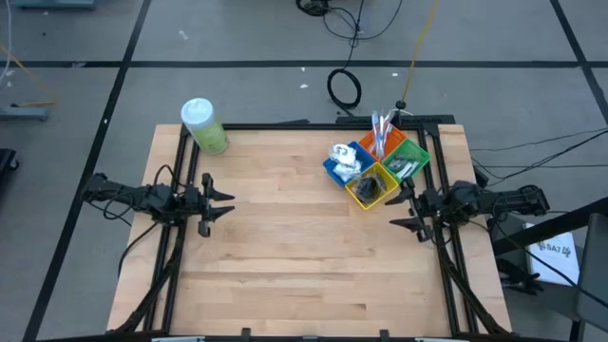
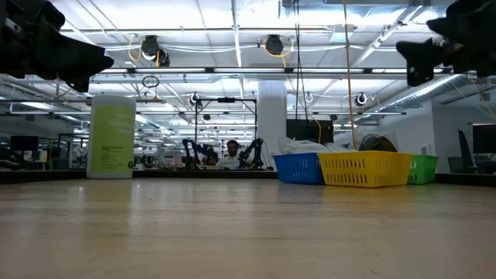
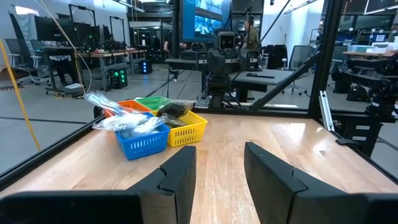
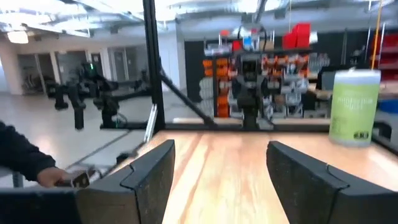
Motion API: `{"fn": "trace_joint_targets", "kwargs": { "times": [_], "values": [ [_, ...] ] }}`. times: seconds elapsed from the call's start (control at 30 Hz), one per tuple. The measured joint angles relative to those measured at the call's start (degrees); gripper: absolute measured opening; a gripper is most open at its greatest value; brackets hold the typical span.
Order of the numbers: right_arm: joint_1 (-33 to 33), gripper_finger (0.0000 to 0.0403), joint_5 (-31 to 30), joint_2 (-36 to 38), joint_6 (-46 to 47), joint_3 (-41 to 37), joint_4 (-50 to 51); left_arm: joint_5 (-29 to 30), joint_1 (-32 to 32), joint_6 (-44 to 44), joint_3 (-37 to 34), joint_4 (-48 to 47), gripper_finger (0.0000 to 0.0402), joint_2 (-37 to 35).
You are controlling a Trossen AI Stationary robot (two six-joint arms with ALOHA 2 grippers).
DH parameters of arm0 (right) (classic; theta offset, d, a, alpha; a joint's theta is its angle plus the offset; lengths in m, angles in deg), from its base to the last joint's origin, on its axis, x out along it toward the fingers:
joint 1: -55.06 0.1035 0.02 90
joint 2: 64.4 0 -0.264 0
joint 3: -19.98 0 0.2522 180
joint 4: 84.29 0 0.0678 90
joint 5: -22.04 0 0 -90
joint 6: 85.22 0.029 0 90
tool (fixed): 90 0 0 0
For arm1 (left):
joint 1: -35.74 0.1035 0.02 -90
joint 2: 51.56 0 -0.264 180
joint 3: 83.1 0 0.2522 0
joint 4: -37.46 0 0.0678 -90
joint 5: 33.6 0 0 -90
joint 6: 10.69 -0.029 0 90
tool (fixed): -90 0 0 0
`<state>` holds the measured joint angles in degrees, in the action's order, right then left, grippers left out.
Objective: Pick & Place Travel size toiletries
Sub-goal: Return to Home Position
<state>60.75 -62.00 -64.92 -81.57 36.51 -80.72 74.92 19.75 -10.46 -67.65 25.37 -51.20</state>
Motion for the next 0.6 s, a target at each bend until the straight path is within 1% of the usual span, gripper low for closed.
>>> {"fn": "trace_joint_targets", "kwargs": {
  "times": [0.13, 0.23, 0.6],
  "values": [
    [0.00, 0.0243, -0.11, -0.04, 0.09, -0.04, 6.94, 0.00, 0.00, 0.02, 0.00, 0.04, 0.0133, 0.00],
    [0.00, 0.0242, -0.18, -0.03, 0.12, -0.08, 9.43, 0.00, 0.00, 0.02, 0.00, 0.07, 0.0133, 0.00],
    [0.00, 0.0243, 0.11, -0.39, 0.12, -0.15, 4.31, 0.00, 0.00, 0.02, 0.00, 0.09, 0.0133, 0.00]
  ]
}}
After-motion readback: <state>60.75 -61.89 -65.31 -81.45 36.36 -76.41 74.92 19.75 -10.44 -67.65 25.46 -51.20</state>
